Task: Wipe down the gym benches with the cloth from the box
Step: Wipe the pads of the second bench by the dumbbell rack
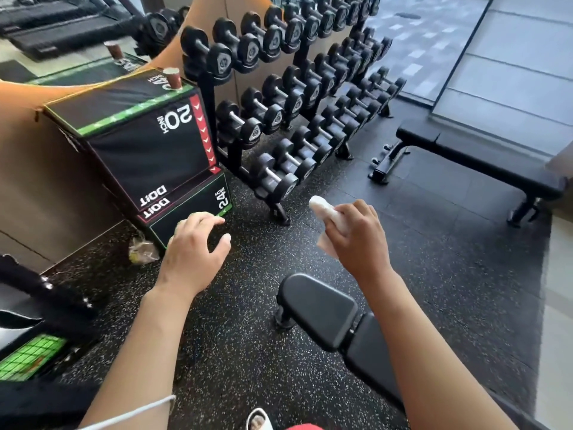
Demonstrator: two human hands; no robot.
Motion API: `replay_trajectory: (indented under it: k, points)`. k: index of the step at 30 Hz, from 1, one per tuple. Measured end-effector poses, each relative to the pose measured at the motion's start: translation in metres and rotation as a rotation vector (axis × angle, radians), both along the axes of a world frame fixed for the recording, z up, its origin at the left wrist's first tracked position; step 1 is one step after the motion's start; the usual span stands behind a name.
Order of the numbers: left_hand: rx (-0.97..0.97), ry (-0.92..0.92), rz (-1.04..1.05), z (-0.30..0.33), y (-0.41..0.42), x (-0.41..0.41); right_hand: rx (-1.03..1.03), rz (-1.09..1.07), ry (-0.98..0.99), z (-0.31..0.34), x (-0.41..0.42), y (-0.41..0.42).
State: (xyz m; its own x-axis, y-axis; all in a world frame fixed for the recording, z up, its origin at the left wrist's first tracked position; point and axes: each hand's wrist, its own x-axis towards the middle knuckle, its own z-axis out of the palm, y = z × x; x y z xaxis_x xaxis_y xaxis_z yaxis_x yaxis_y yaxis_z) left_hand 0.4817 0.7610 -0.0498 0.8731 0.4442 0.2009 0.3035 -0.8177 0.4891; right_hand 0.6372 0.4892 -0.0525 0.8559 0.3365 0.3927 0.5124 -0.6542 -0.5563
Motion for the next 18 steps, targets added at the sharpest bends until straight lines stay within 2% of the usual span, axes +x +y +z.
replay_trajectory:
  k: [9, 18]
  points:
    - [-0.06, -0.031, 0.019, -0.017, 0.059, 0.005, -0.05, 0.008, -0.008, -0.003, 0.012, 0.063]
    - [-0.028, -0.05, 0.058, -0.012, 0.104, 0.036, 0.002, 0.014, -0.038, -0.012, 0.056, 0.12]
